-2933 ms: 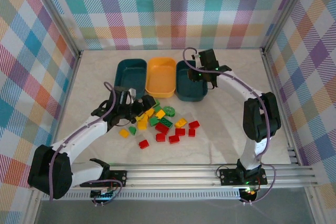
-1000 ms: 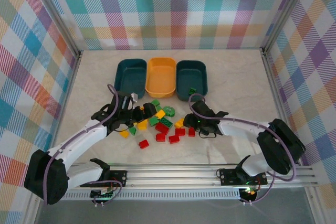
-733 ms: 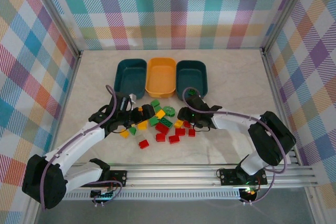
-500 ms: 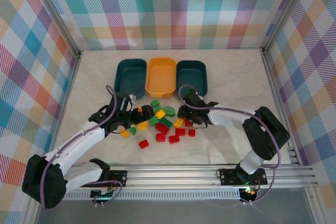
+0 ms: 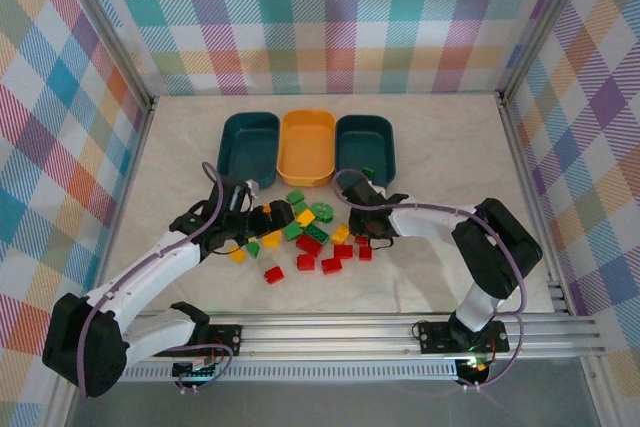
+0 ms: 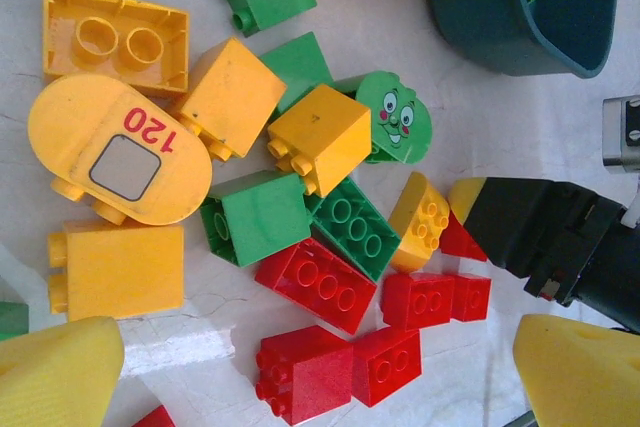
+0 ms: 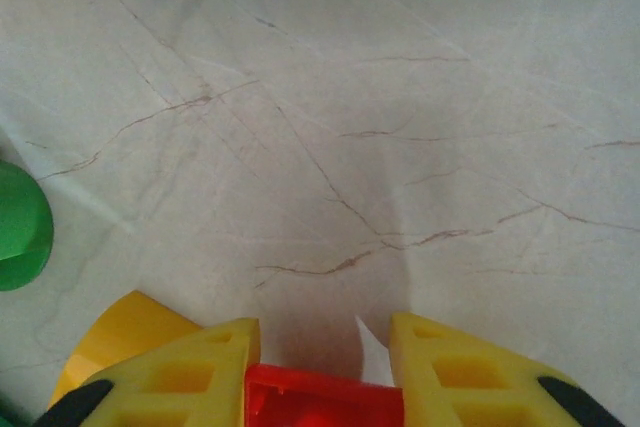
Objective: Sort the legos into containers by color
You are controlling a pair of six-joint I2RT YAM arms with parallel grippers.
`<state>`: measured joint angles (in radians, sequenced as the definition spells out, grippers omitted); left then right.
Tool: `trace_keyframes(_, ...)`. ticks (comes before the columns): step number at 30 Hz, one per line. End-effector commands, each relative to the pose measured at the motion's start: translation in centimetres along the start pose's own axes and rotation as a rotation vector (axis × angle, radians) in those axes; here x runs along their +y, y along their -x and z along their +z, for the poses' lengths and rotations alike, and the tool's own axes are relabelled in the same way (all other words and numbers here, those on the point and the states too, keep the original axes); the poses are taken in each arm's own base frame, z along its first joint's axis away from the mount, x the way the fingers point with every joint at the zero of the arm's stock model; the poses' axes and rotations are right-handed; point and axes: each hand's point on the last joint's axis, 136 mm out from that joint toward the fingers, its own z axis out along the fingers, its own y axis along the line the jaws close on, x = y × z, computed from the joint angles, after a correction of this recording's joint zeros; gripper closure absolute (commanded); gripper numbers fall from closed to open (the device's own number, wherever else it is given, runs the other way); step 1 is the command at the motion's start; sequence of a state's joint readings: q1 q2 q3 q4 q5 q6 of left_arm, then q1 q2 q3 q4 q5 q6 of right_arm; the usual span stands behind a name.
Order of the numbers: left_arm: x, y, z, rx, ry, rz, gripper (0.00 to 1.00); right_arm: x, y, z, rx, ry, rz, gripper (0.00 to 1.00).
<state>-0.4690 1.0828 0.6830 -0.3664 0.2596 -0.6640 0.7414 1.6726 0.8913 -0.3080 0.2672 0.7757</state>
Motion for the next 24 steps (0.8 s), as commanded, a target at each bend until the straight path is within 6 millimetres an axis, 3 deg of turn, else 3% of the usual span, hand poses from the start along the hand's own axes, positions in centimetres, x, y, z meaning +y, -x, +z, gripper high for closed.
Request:
trace_keyframes(1,0.6,-0.3,-0.2,-0.006,0.021,0.015,0.0,-0.9,0.2,-0.8,-0.018,-0.043,-0.033,0.73)
trace_keyframes(7,2.1,1.2,-0.9,-0.066,0.058,-0.048,0.0,1.7,4.2,-4.4,-0.144,0.038,-0.069,0.76)
trace_keyframes(13,6.6,4.1,-2.4,-0.171,0.056,-0.305,0.0,8.1,10.4,-6.3,-0.274,0.161,-0.149,0.76)
trace_keyframes(16,8.3,3.9,-2.0,-0.148,0.074,-0.365,0.0,11.8,13.1,-5.3,-0.305,0.207,-0.216,0.76)
trace_keyframes(20,9.7,2.1,-0.7,-0.078,0.108,-0.41,0.0,15.8,15.8,-2.7,-0.294,0.218,-0.312,0.76)
trace_keyframes(24,11.1,0.7,-0.5,-0.066,0.153,-0.476,0.0,17.7,17.5,0.3,-0.265,0.184,-0.377,0.75)
